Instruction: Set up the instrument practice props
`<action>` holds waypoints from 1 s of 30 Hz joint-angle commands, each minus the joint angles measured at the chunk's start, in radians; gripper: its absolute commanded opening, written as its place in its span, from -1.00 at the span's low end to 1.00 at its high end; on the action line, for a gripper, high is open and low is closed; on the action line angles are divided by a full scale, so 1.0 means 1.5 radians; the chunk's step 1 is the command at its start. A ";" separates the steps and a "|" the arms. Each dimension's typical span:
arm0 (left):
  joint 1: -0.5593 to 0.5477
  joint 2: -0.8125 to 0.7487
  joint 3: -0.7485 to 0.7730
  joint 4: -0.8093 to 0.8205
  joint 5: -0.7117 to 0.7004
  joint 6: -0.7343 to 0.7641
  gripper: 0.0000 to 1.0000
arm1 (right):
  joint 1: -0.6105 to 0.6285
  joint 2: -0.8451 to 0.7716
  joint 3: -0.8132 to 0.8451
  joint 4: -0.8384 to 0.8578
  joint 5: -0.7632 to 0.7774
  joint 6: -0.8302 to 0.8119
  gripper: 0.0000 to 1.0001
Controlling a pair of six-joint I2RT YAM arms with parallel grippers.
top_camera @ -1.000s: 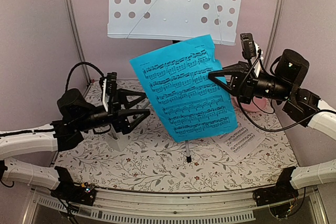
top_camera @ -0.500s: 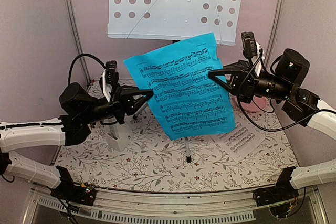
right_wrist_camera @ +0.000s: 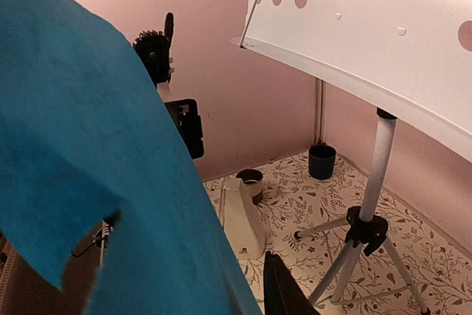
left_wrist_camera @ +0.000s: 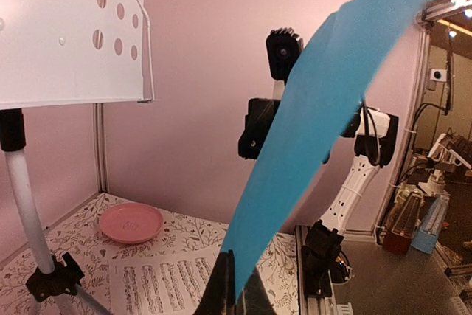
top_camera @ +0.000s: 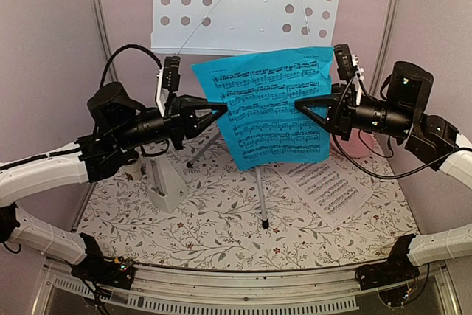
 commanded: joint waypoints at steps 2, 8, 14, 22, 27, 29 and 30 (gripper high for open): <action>-0.006 0.024 0.062 -0.147 0.006 0.035 -1.00 | -0.002 0.011 0.048 -0.072 0.024 -0.064 -0.60; -0.005 0.012 0.100 -0.218 -0.031 0.061 -0.64 | -0.002 0.015 0.068 -0.070 0.034 -0.065 -1.00; -0.008 -0.030 0.146 -0.287 -0.165 0.134 -0.17 | -0.003 0.014 0.097 -0.037 0.082 -0.043 -1.00; -0.007 -0.011 0.279 -0.361 -0.276 0.214 -0.09 | -0.011 0.026 0.155 0.012 0.118 0.009 -1.00; -0.004 0.055 0.432 -0.445 -0.385 0.252 -0.10 | -0.022 0.037 0.185 0.047 0.151 0.015 -1.00; 0.007 0.081 0.475 -0.465 -0.399 0.251 -0.10 | -0.033 0.040 0.192 0.062 0.156 0.022 -1.00; 0.008 0.091 0.496 -0.471 -0.408 0.253 -0.10 | -0.038 0.041 0.195 0.067 0.156 0.026 -1.00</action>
